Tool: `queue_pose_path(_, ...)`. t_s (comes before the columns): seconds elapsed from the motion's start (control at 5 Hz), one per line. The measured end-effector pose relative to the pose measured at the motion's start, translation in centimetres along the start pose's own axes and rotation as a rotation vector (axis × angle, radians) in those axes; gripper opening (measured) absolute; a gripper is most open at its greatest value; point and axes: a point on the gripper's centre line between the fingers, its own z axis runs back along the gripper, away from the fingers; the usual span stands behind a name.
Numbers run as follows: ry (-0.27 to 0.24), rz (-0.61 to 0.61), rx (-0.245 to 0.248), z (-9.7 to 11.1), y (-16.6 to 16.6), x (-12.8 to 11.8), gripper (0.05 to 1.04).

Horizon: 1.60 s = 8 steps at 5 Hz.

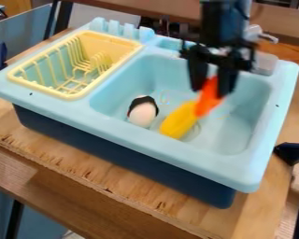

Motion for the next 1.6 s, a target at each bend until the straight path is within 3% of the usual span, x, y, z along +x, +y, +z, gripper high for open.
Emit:
queue_pose_path(0.2,0.010,-0.036,-0.051,-1.5,-2.5,0.7,0.536)
queue_pose_path(0.4,0.054,-0.033,-0.043,-3.2,-2.3,0.9,0.536)
queue_pose_path(0.6,0.068,0.008,-0.016,-3.4,-0.6,0.6,0.535)
queue_pose_path(0.8,0.064,0.111,0.020,-2.4,3.4,-0.6,0.536)
queue_pose_path(1.0,0.060,0.110,0.030,-1.9,4.1,-0.8,0.536)
queue_pose_path(1.4,0.142,0.048,0.000,-5.3,2.2,-0.6,0.536)
queue_pose_path(1.6,0.100,0.019,-0.025,-4.4,0.6,0.6,0.535)
